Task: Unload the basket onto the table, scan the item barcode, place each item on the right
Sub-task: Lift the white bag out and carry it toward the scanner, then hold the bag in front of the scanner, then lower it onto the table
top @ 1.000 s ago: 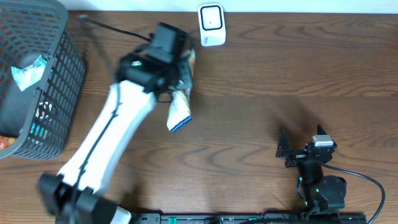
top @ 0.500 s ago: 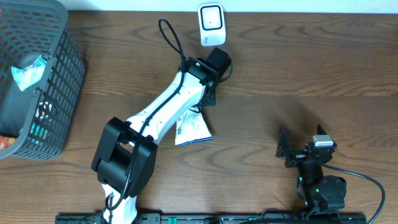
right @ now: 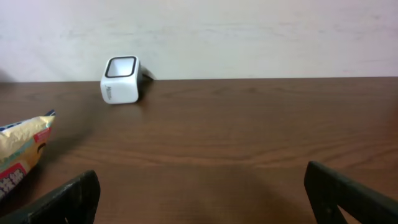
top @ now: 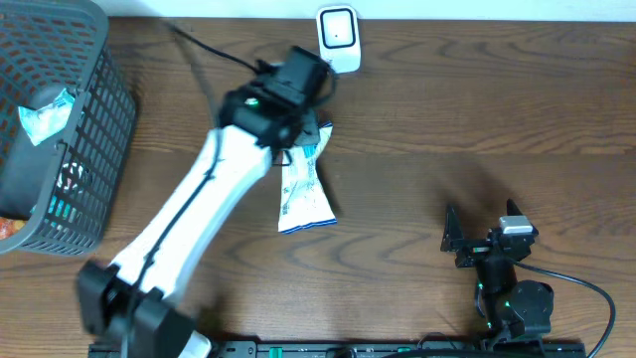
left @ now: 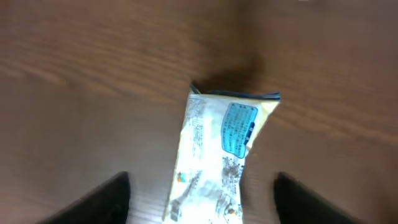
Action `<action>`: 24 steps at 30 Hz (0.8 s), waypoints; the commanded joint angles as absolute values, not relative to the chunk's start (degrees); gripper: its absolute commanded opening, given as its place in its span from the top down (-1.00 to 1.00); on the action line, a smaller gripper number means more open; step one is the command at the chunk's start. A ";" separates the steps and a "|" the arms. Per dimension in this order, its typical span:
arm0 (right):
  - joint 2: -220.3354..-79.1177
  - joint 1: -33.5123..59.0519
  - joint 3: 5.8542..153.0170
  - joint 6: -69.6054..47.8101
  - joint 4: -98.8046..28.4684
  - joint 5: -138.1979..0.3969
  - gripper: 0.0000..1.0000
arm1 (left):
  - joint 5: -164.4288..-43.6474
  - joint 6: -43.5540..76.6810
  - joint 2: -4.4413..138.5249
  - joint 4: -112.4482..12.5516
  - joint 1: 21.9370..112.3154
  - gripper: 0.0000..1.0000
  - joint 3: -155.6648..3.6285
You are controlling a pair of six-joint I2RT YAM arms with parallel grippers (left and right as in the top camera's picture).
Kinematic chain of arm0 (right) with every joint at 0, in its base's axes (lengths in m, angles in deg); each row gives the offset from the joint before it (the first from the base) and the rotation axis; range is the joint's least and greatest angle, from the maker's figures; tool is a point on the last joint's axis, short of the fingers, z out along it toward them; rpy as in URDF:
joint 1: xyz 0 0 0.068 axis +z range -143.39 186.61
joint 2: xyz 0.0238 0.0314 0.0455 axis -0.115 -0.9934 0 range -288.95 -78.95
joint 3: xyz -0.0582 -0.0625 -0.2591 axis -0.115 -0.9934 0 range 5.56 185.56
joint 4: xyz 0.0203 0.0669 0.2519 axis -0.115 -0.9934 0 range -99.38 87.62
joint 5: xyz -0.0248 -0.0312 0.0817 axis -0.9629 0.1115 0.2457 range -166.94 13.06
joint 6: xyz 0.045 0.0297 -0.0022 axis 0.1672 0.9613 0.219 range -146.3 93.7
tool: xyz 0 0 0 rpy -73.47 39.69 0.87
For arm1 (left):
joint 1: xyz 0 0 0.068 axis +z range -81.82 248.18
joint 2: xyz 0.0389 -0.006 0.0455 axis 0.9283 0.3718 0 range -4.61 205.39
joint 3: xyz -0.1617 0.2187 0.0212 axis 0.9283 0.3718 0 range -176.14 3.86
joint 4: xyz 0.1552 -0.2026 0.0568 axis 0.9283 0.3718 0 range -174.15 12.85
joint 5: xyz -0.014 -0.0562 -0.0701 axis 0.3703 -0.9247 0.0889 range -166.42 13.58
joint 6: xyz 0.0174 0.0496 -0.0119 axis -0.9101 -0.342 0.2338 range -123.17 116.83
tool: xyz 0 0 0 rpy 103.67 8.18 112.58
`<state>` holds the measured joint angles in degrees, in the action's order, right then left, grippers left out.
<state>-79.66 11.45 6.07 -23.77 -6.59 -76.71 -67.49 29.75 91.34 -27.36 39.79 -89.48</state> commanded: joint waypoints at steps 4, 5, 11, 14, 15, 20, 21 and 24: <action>-79.34 11.91 5.85 -24.21 -6.68 -76.61 -0.98 | -67.41 26.72 90.94 -21.81 44.34 -0.96 -89.68; -79.34 11.91 5.85 -24.21 -6.68 -76.61 -0.98 | -67.41 26.06 91.31 -20.76 44.65 -0.96 -89.66; -79.34 11.91 5.85 -24.21 -6.68 -76.61 -0.99 | -68.30 26.02 93.15 -18.20 45.02 -0.64 -88.59; -79.34 11.91 5.85 -24.21 -6.68 -76.61 -0.99 | -71.14 26.02 94.29 -18.57 45.02 -0.55 -87.41; -79.34 11.91 5.85 -24.21 -6.68 -76.61 -0.98 | -72.13 26.02 94.61 -19.08 45.02 -0.53 -86.73; -79.34 11.91 5.85 -24.21 -6.68 -76.61 -0.99 | -83.62 24.86 96.71 -25.17 44.82 -0.14 -80.91; -79.34 11.91 5.85 -24.21 -6.68 -76.61 -0.99 | -86.84 24.18 97.35 -26.97 44.60 -0.13 -79.58; -79.34 11.91 5.85 -24.21 -6.68 -76.61 -0.98 | -92.54 23.85 99.03 -32.12 43.71 -0.14 -76.30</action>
<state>-79.66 11.45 6.07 -23.77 -6.57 -76.71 -82.82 25.23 97.17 -29.98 44.58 -79.01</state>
